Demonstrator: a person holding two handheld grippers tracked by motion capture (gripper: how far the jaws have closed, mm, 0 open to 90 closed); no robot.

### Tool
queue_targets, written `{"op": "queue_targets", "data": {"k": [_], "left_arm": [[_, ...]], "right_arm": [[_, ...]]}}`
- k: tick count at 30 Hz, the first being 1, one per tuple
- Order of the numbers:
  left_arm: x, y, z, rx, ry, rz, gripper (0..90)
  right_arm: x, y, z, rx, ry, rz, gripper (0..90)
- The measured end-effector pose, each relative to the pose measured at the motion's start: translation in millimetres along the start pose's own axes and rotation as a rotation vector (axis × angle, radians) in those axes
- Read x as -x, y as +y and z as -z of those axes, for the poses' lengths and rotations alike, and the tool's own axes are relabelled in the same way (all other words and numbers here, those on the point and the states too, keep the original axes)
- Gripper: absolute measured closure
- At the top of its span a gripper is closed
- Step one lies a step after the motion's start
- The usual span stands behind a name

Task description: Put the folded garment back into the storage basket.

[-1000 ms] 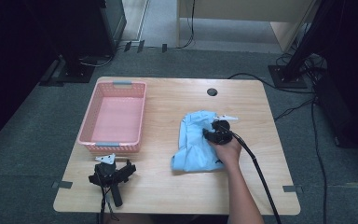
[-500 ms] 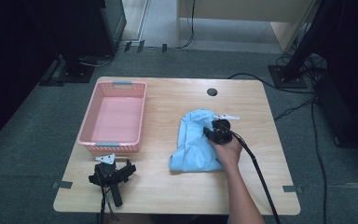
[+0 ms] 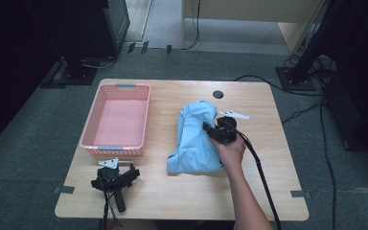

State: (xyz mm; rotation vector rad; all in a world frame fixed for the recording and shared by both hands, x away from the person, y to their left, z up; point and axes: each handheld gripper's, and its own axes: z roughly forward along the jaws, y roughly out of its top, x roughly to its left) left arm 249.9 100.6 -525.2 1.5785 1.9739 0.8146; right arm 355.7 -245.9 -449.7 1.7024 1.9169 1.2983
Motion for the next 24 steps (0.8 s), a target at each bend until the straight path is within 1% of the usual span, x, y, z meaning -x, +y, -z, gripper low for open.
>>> {"op": "queue_targets", "data": {"k": [4, 5, 7, 9, 15, 23, 24], "left_arm": [[0.0, 0.0, 0.0, -0.001, 0.0, 0.0, 0.0], [0.0, 0.0, 0.1, -0.001, 0.0, 0.0, 0.0], [0.0, 0.0, 0.0, -0.001, 0.0, 0.0, 0.0], [0.0, 0.0, 0.0, -0.001, 0.0, 0.0, 0.0], [0.0, 0.0, 0.0, 0.0, 0.0, 0.001, 0.0], [0.1, 0.0, -0.1, 0.001, 0.0, 0.001, 0.0], [0.0, 0.0, 0.0, 0.0, 0.0, 0.0, 0.0]], "right_arm": [[-12.8, 6.6, 5.8, 0.021, 0.013, 0.021, 77.8], [-15.6, 8.2, 7.5, 0.029, 0.02, 0.018, 77.8], [-20.7, 11.9, 11.6, 0.044, 0.038, -0.008, 77.8], [-26.7, 15.7, 15.4, 0.06, 0.045, -0.016, 77.8], [-43.9, 24.6, 24.0, 0.098, 0.052, 0.014, 78.0], [-59.7, 34.1, 33.3, 0.15, 0.074, 0.025, 78.1], [-60.9, 35.9, 34.4, 0.154, 0.083, 0.022, 78.1]]}}
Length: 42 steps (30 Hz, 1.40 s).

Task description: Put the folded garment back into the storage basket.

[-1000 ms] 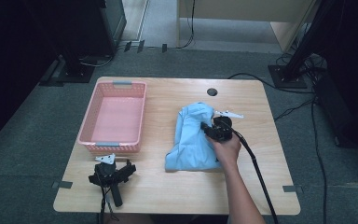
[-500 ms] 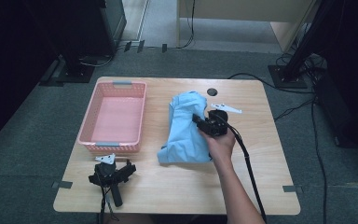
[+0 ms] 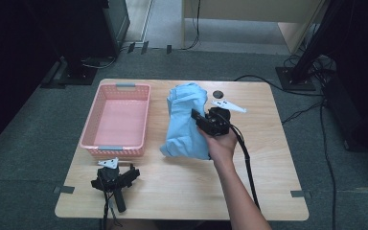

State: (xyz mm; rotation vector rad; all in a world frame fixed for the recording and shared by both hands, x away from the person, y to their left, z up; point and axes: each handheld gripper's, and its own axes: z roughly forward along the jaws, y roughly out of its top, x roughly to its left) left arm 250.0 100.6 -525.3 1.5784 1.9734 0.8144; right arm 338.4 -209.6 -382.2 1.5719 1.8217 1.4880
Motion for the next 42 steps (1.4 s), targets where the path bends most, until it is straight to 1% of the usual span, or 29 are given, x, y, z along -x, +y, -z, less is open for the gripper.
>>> {"op": "queue_targets", "data": {"k": [5, 9, 15, 20, 27, 33, 36, 42], "left_arm": [[0.0, 0.0, 0.0, -0.001, 0.0, 0.0, 0.0], [0.0, 0.0, 0.1, -0.001, 0.0, 0.0, 0.0], [0.0, 0.0, 0.0, -0.001, 0.0, 0.001, 0.0], [0.0, 0.1, 0.2, -0.003, 0.0, 0.0, 0.0], [-0.1, 0.1, 0.2, -0.003, 0.0, -0.001, 0.0], [-0.1, 0.1, 0.2, -0.003, 0.0, -0.001, 0.0], [0.0, 0.1, 0.2, -0.003, 0.0, 0.0, 0.0], [0.0, 0.1, 0.2, -0.003, 0.0, 0.0, 0.0]], "right_arm": [[-4.1, 9.2, 4.1, 0.027, 0.033, -0.024, 78.2], [-8.9, 15.8, 5.9, 0.039, 0.048, -0.023, 78.1], [-20.0, 26.6, 5.9, 0.054, 0.081, -0.029, 78.1], [-32.2, 35.6, 3.1, 0.063, 0.102, -0.023, 78.1], [-49.2, 45.3, -4.5, 0.071, 0.125, -0.016, 78.1], [-59.4, 51.0, -12.1, 0.075, 0.139, -0.018, 78.0], [-62.2, 52.9, -16.5, 0.078, 0.145, -0.034, 78.0], [-62.9, 51.6, -28.0, 0.077, 0.161, -0.076, 78.0]]}}
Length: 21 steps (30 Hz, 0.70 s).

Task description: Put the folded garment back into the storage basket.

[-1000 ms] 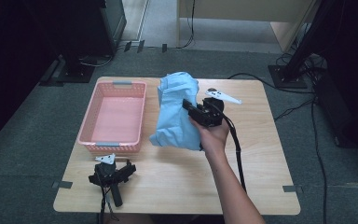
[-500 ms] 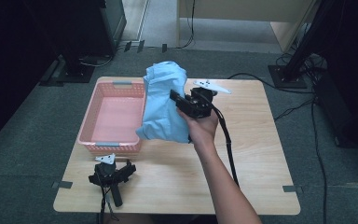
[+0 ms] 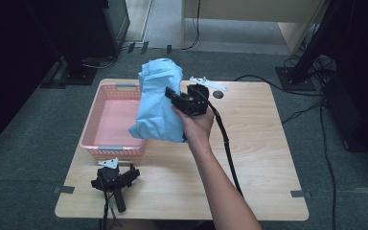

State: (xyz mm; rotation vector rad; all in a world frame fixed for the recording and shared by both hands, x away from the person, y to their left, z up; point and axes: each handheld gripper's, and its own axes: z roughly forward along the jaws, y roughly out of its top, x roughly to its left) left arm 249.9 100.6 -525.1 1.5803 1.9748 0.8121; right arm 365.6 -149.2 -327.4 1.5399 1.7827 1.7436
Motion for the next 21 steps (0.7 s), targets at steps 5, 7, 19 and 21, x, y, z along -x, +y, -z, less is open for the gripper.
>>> {"op": "queue_targets", "data": {"k": [5, 7, 19, 21], "left_arm": [[0.0, 0.0, 0.0, 0.0, 0.0, 0.0, 0.0], [0.0, 0.0, 0.0, 0.0, 0.0, -0.001, 0.0], [0.0, 0.0, 0.0, 0.0, 0.0, 0.0, 0.0], [0.0, 0.0, 0.0, 0.0, 0.0, 0.0, 0.0]], "right_arm": [[-0.7, -2.0, -8.8, -0.003, 0.01, -0.028, 78.0], [-1.1, -2.3, -10.3, -0.003, 0.011, -0.027, 78.0], [-12.2, -7.0, -26.9, -0.024, 0.02, -0.022, 77.9], [-13.3, -7.9, -29.9, -0.024, 0.019, -0.017, 77.9]]}}
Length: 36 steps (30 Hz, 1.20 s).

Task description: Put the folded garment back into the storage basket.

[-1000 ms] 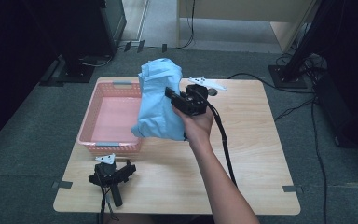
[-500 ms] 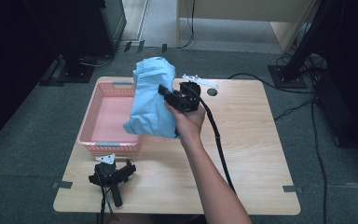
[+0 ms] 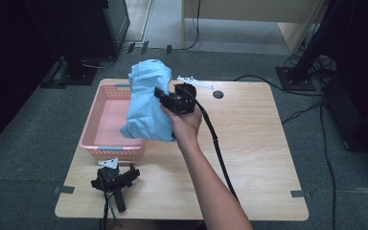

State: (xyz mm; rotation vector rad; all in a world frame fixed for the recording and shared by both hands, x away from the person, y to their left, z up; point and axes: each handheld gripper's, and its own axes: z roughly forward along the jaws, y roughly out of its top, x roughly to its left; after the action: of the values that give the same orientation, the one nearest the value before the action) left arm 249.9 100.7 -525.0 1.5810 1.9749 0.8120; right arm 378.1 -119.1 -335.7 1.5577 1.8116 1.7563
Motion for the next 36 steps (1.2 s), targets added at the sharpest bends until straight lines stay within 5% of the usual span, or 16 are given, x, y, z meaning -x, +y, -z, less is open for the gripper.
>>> {"op": "queue_targets", "data": {"k": [17, 36], "left_arm": [[-0.1, 0.0, 0.1, -0.001, 0.0, -0.001, 0.0], [-0.1, 0.0, 0.0, -0.001, 0.0, -0.002, 0.0]], "right_arm": [[-13.3, -10.2, -32.6, -0.027, 0.024, -0.02, 78.0], [-26.3, -15.3, -49.4, -0.049, 0.036, -0.018, 77.9]]}}
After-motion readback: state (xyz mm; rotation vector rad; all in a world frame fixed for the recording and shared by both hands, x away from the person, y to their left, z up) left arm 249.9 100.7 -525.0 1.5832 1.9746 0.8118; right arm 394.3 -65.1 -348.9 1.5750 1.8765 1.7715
